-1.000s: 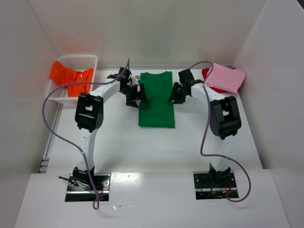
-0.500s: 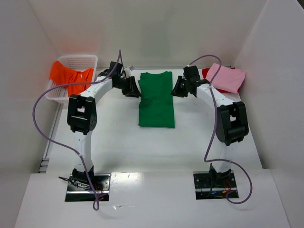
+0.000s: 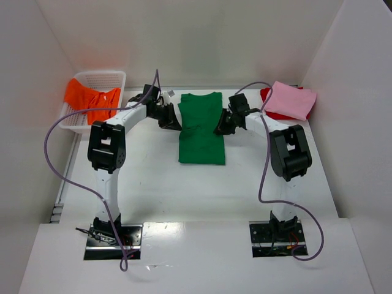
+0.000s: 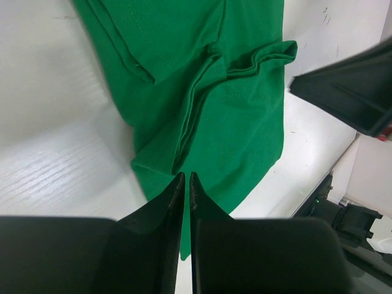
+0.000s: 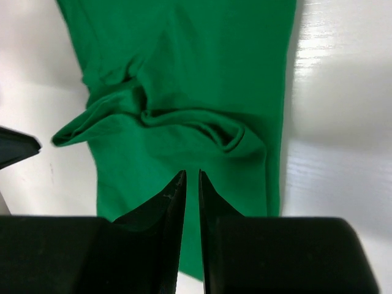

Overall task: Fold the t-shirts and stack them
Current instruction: Fold the folded rectangular tshirt in 1/3 of the way

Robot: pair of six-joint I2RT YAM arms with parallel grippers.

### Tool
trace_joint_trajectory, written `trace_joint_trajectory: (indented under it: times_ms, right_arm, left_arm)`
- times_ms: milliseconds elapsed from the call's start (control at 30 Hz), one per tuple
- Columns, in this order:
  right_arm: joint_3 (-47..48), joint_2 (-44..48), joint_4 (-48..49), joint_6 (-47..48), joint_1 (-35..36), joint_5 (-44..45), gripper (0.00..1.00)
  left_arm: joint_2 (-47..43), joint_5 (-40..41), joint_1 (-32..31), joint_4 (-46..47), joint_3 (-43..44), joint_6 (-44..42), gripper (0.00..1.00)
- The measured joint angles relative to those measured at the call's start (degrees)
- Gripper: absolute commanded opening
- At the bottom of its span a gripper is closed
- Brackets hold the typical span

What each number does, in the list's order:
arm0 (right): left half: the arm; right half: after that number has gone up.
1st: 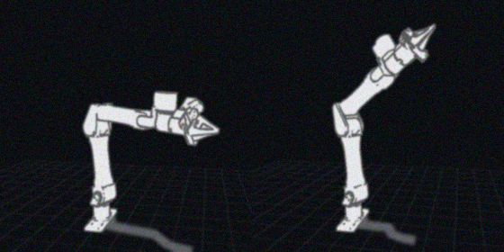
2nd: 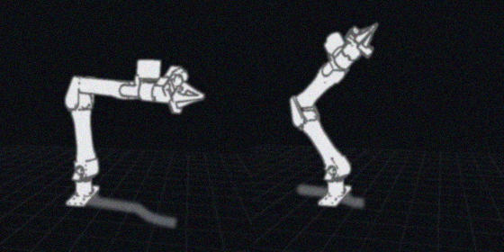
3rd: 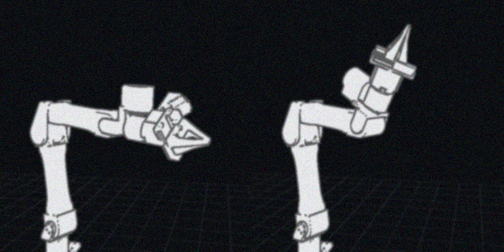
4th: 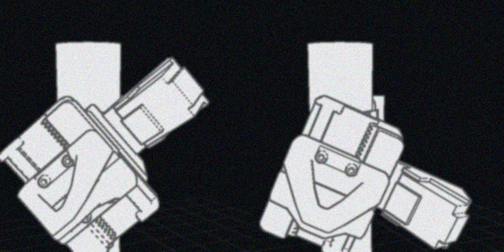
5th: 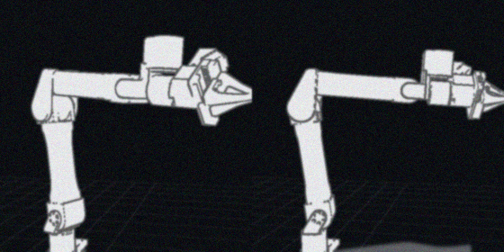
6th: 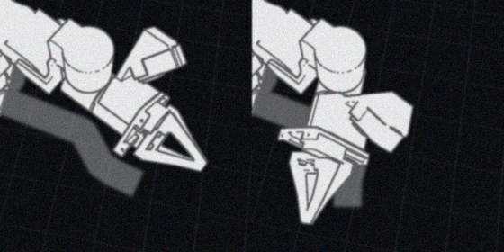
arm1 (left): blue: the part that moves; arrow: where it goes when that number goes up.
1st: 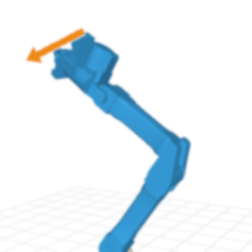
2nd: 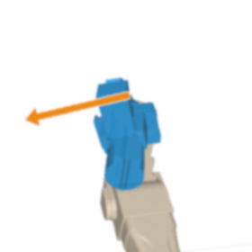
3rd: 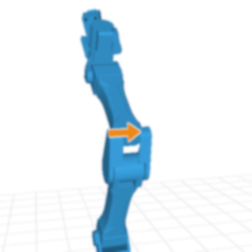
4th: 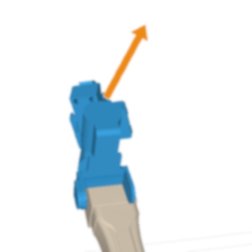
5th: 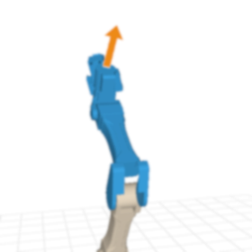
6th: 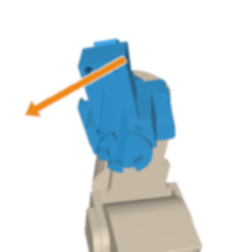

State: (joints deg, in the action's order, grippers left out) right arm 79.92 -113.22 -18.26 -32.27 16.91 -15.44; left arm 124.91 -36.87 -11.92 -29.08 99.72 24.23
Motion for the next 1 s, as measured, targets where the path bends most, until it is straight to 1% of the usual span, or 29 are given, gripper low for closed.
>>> trace_joint_trajectory:
  times_ms: [167, 367, 533, 800, 833, 867, 967, 1000]
  right_arm:
    - [2.97, -5.21, -0.27, 0.32, 0.09, -0.14, 0.19]
    - [6.56, -8.43, -0.58, 0.67, 0.09, 0.55, 0.19]
    - [8.38, -9.6, -0.59, 0.87, -0.15, 1.54, 0.19]
    - [8.81, -9.81, -0.63, 1.68, -0.94, 2.71, 0.19]
    - [8.81, -9.82, -0.63, 1.76, -0.95, 2.75, 0.19]
    - [8.81, -9.82, -0.63, 1.85, -0.97, 2.78, 0.19]
    - [8.81, -9.79, -0.63, 1.96, -1.08, 3.14, 0.2]
    - [8.81, -9.74, -0.62, 1.98, -1.17, 3.24, 0.25]
  left_arm:
    - [2.82, -0.61, 0.0, 0.14, 1.01, 0.0, 0.14]
    - [5.94, -0.94, 0.1, -0.35, 3.0, 0.0, 0.17]
    - [6.46, -1.01, 0.45, -0.52, 4.23, 0.09, 0.24]
    - [9.99, -0.86, 1.37, -0.04, 9.78, 0.19, 0.28]
    - [10.48, -0.59, 1.42, 0.14, 10.44, 0.19, 0.3]
    - [10.92, -0.3, 1.45, 0.23, 11.01, 0.19, 0.36]
    - [11.19, 0.81, 1.75, 0.32, 11.41, -0.1, 0.56]
    - [11.14, 1.29, 1.78, 0.34, 11.41, -0.31, 0.63]
